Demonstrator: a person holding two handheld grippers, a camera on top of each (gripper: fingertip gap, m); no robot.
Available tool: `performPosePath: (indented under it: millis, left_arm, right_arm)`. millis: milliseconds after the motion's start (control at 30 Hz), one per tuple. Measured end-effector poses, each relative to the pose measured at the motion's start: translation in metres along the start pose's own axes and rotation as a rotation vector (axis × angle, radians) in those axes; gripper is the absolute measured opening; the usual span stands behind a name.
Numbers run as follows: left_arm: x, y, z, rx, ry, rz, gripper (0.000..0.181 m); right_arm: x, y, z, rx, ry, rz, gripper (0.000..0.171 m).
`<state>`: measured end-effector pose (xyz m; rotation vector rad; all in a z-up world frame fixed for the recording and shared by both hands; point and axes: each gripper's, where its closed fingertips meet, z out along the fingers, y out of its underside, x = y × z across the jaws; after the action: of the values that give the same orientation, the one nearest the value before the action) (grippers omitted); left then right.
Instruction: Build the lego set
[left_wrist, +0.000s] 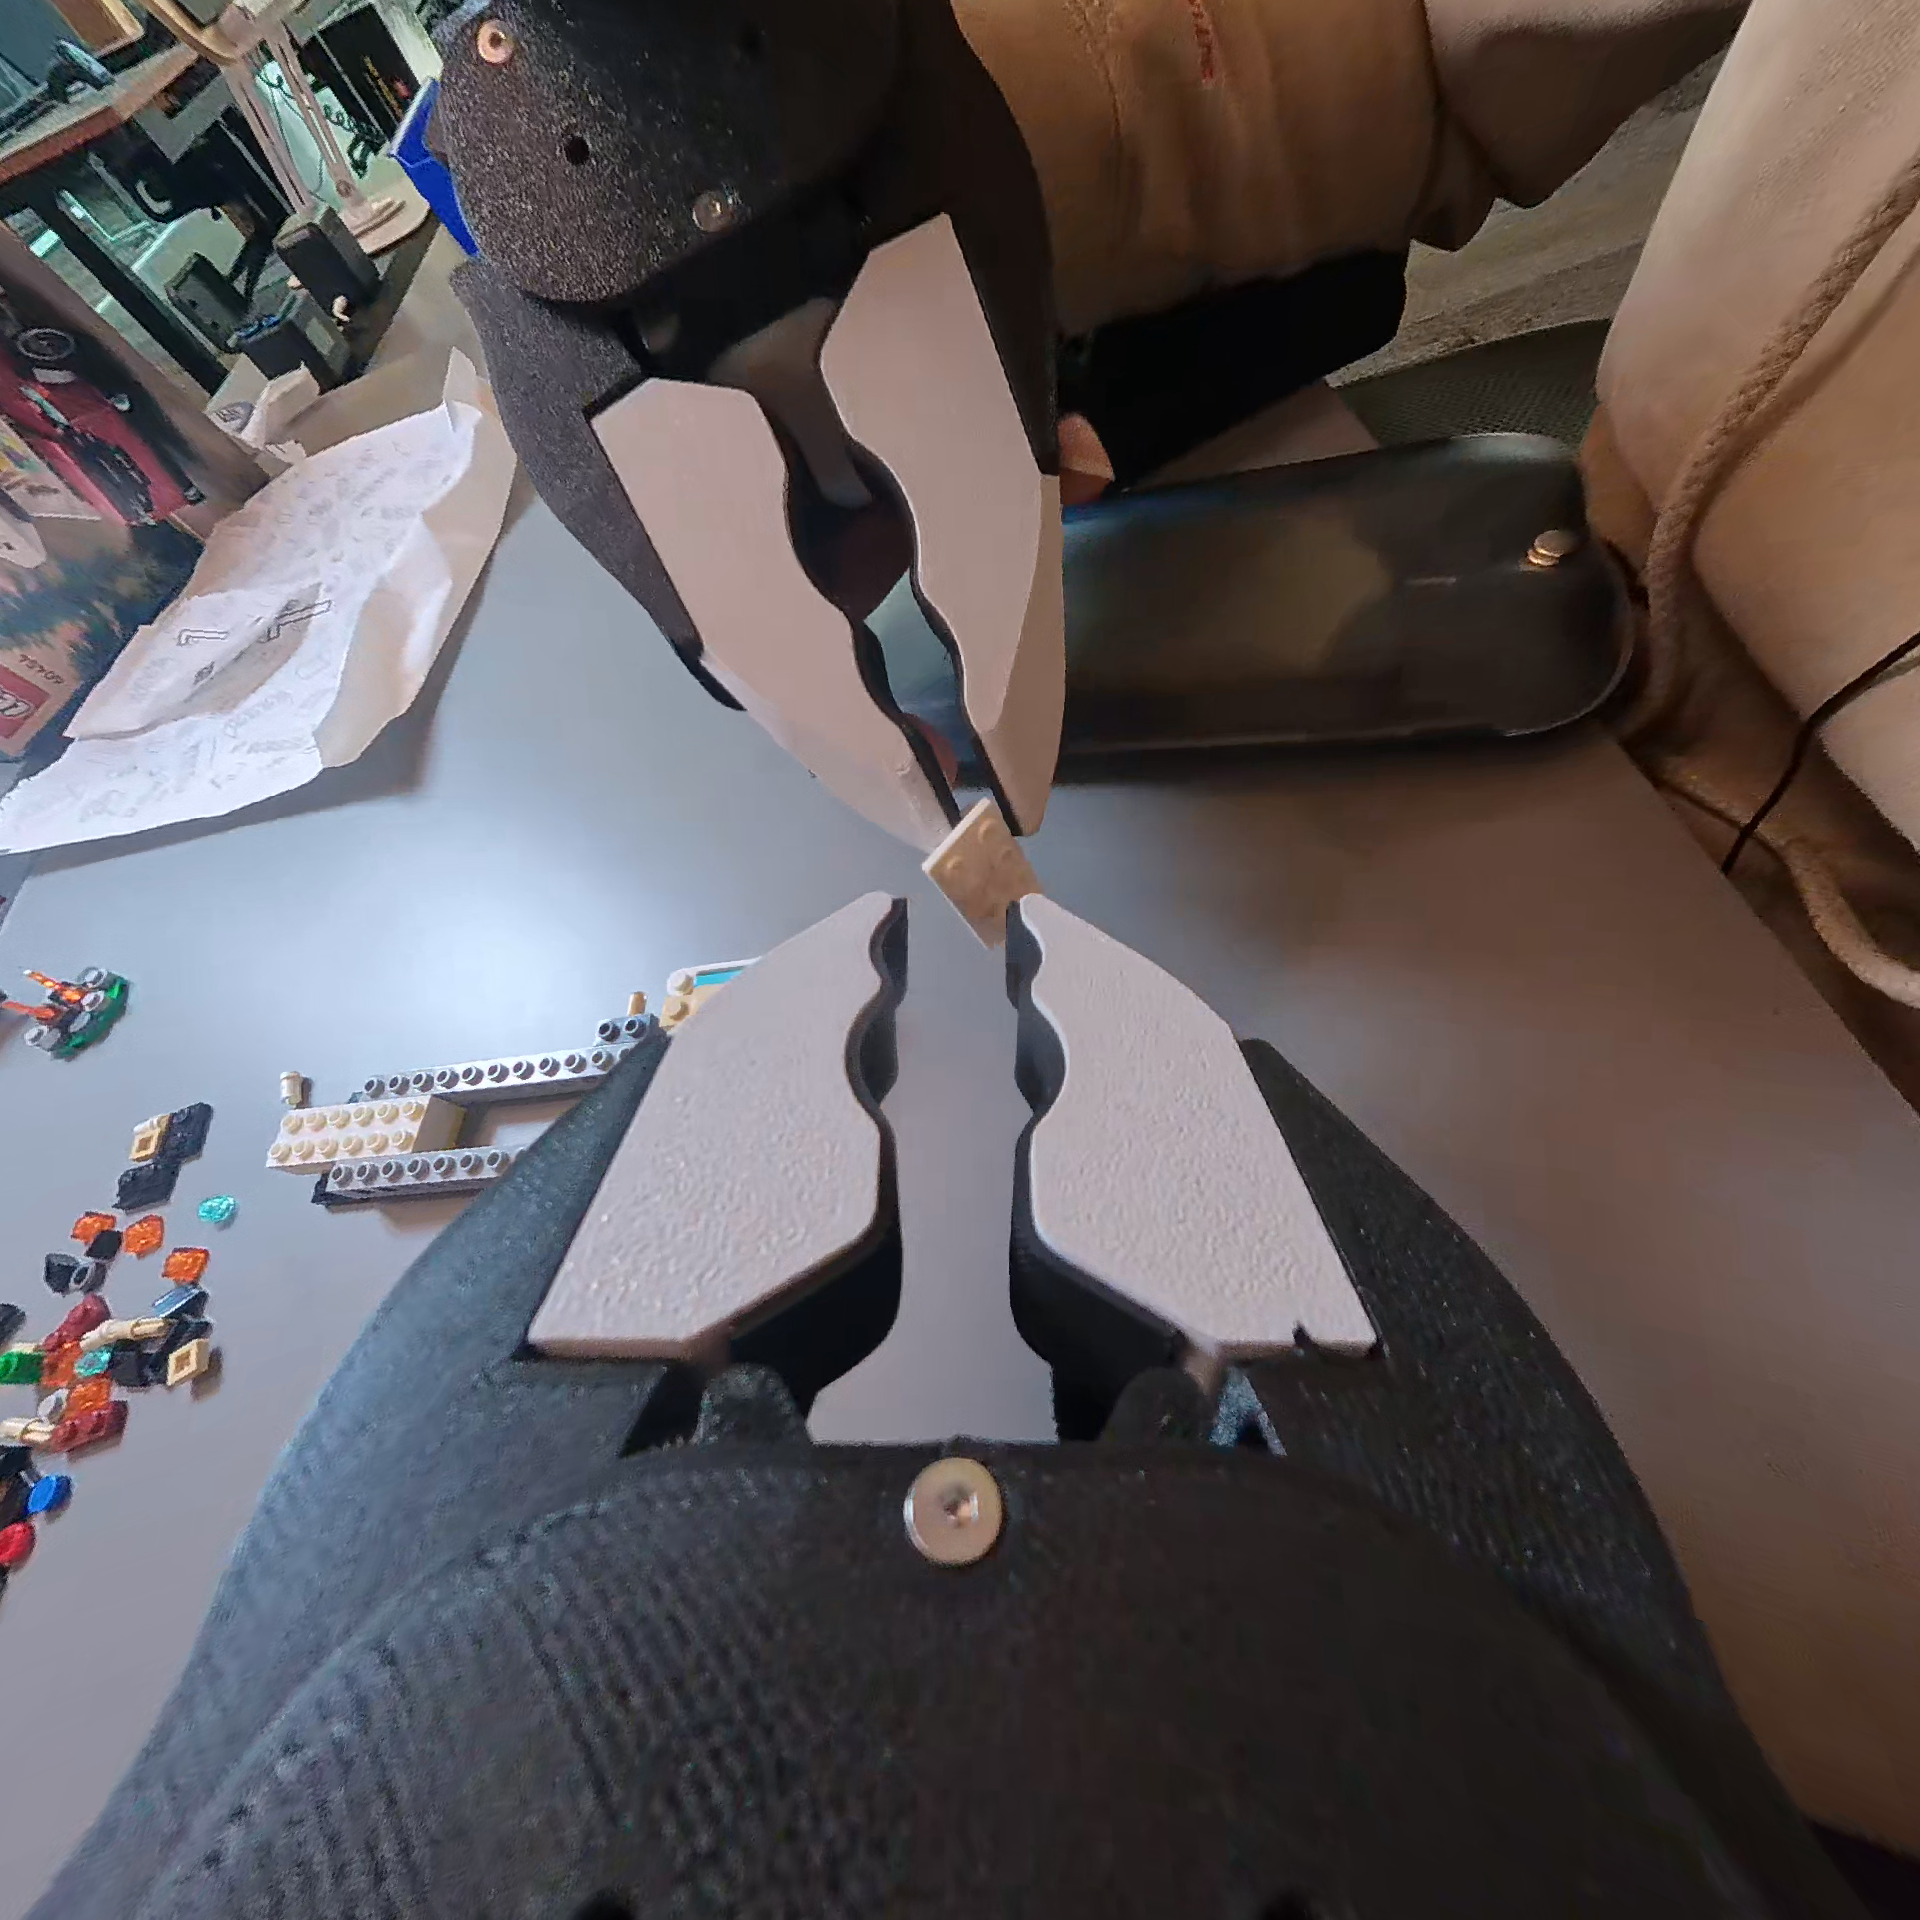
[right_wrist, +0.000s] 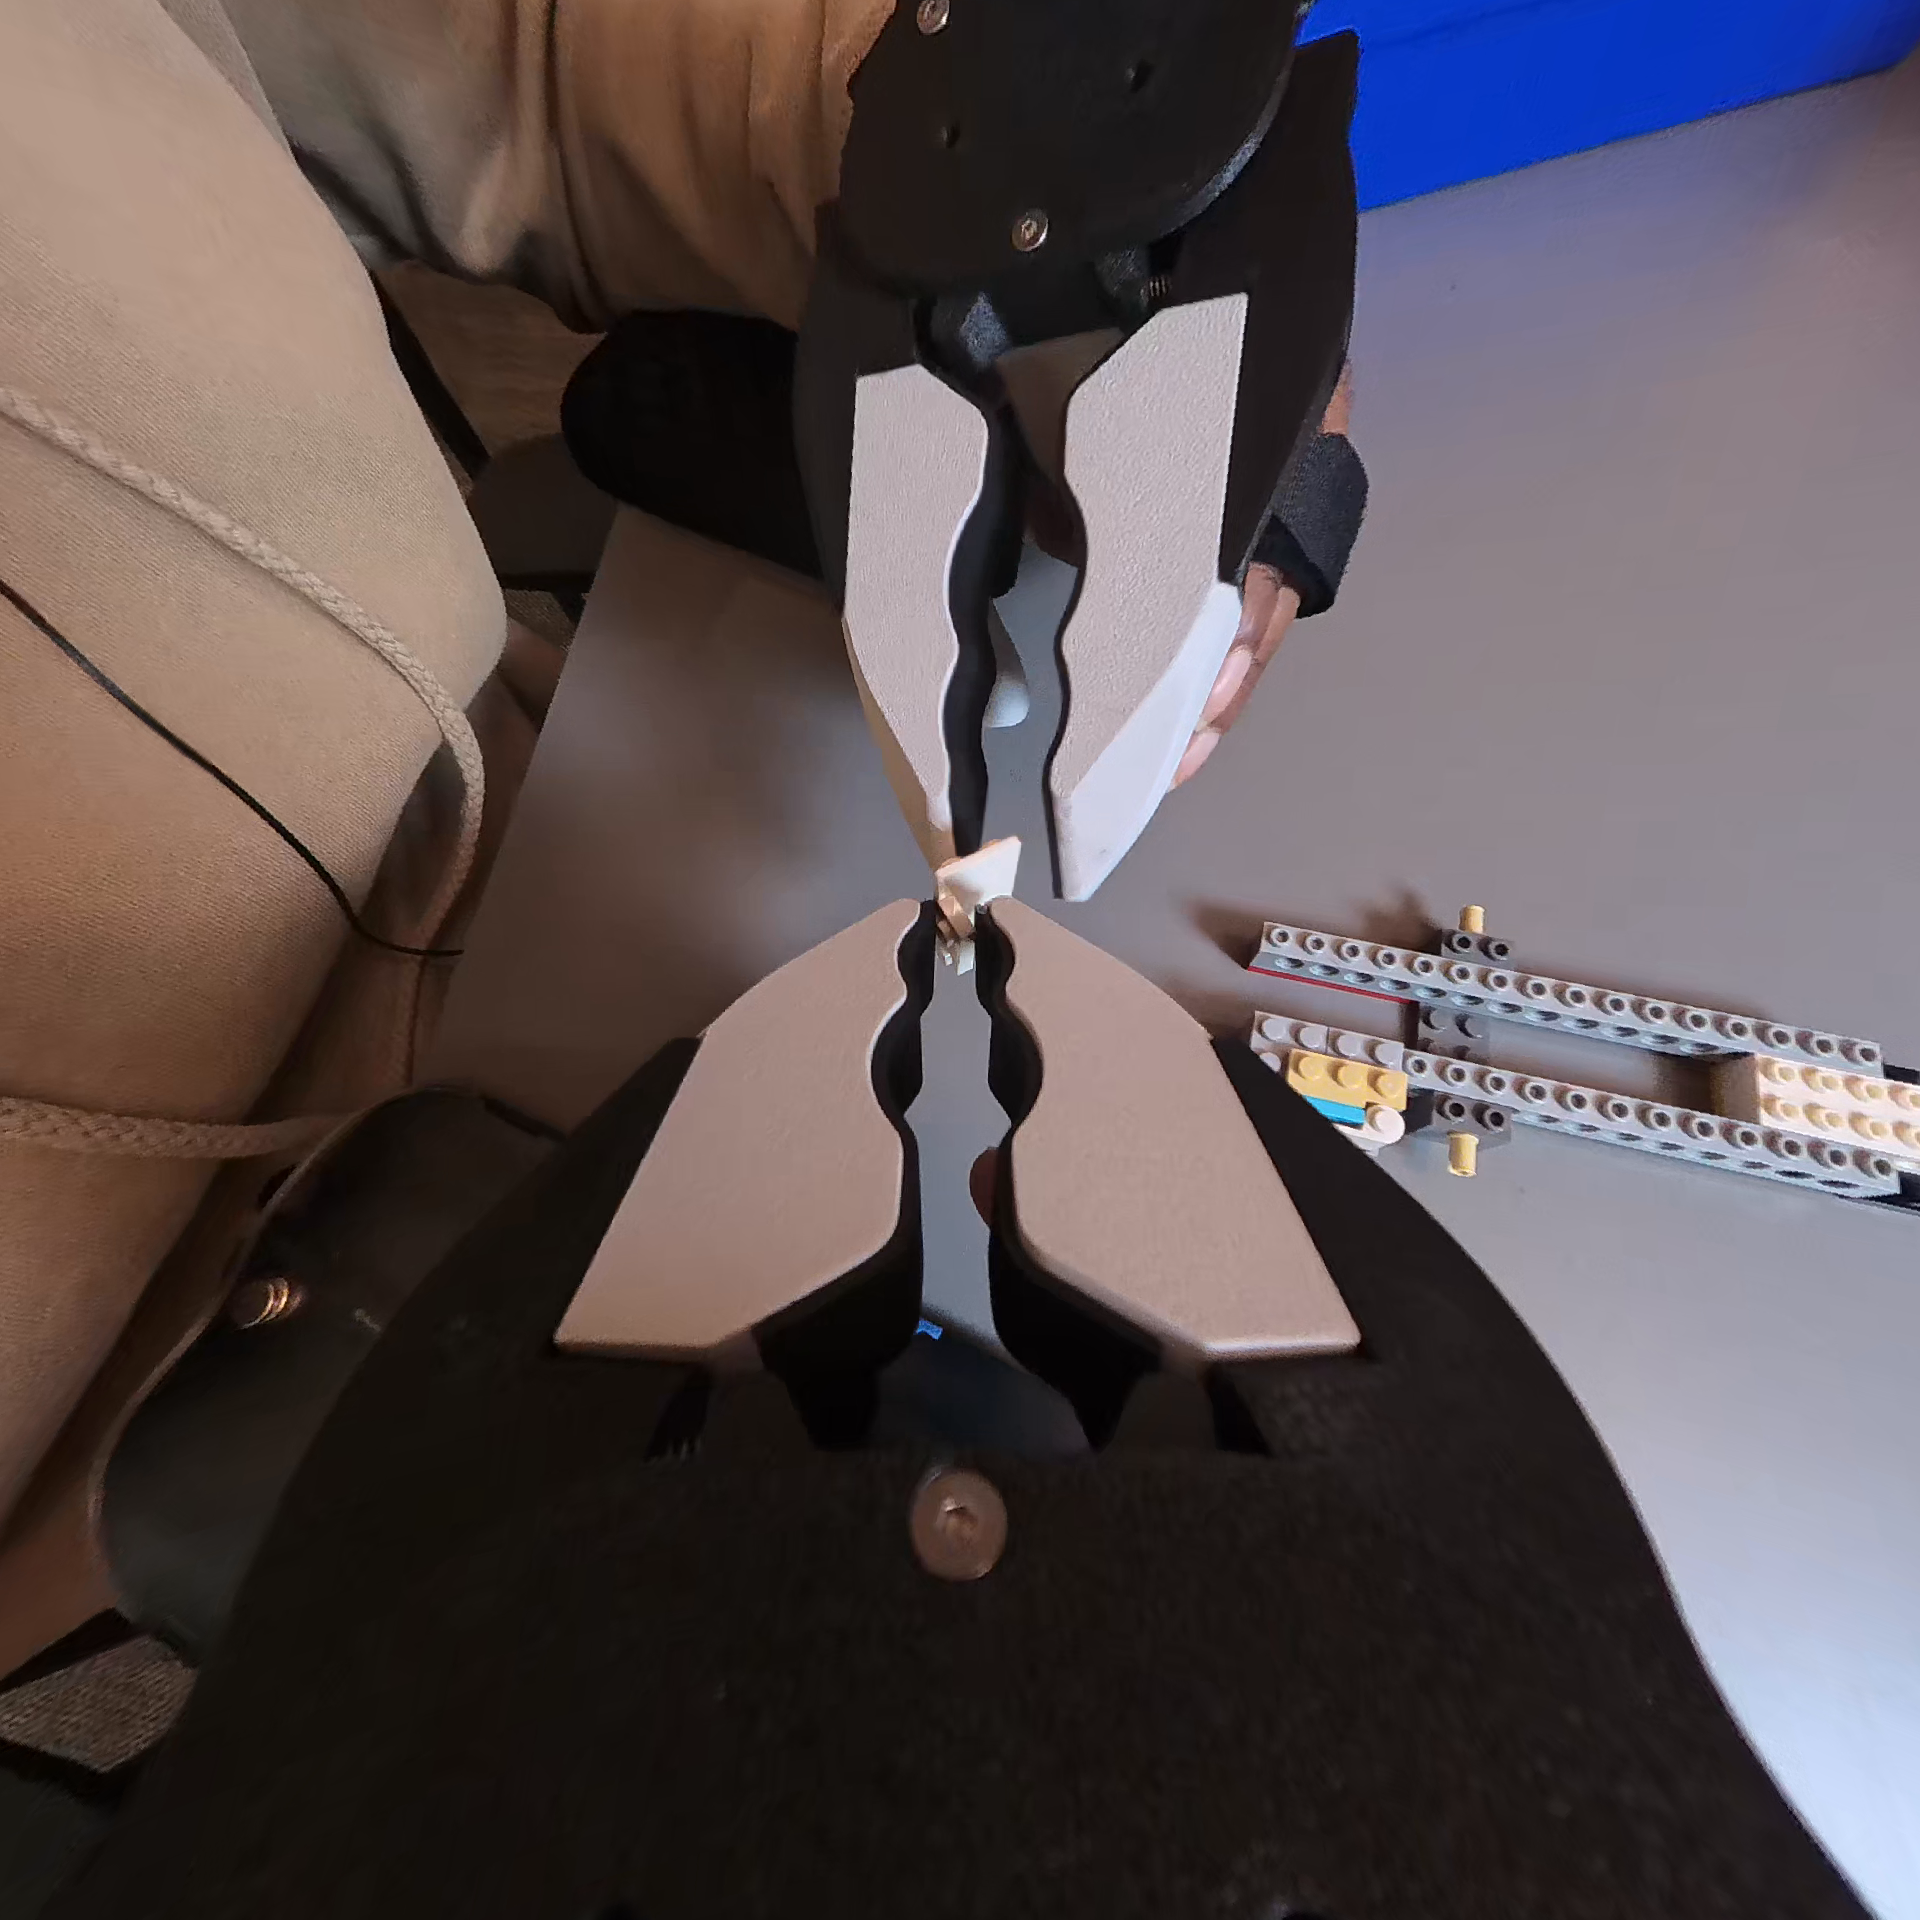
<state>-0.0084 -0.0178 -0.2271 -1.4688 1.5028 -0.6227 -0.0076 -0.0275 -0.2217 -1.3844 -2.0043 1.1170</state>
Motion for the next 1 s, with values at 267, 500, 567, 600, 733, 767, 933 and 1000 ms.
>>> performPosePath:
  millis: [267, 500, 567, 600, 733, 767, 933, 1000]
  left_arm:
    - [0.003, 0.009, 0.004, -0.065, -0.021, 0.093, 0.01]
    - [0.008, 0.01, 0.008, -0.112, -0.038, 0.185, 0.018]
    - [0.004, 0.013, 0.011, -0.143, -0.08, 0.222, 0.012]
    - [0.001, 0.013, 0.01, -0.15, -0.095, 0.216, 0.011]
    - [-0.02, 0.008, 0.001, -0.084, -0.165, 0.105, 0.01]
    - [-0.026, 0.007, -0.003, -0.056, -0.183, 0.063, 0.01]
    - [-0.052, 0.002, -0.018, 0.08, -0.232, -0.167, 0.01]
    - [-0.057, 0.0, -0.021, 0.112, -0.238, -0.223, 0.01]
  right_arm:
    - [-0.001, 0.009, 0.005, -0.038, -0.026, 0.026, 0.007]
    - [-0.002, 0.015, 0.01, -0.075, -0.047, 0.045, 0.007]
    - [-0.001, 0.016, 0.011, -0.081, -0.039, 0.045, 0.006]
    - [0.002, 0.016, 0.01, -0.074, -0.023, 0.044, 0.006]
    - [0.021, 0.0, -0.001, 0.052, 0.083, 0.047, 0.012]
    - [0.025, -0.004, -0.005, 0.084, 0.11, 0.039, 0.015]
    - [0.047, -0.015, -0.014, 0.124, 0.332, -0.098, 0.018]
    - [0.052, -0.018, -0.016, 0.139, 0.385, -0.111, 0.018]
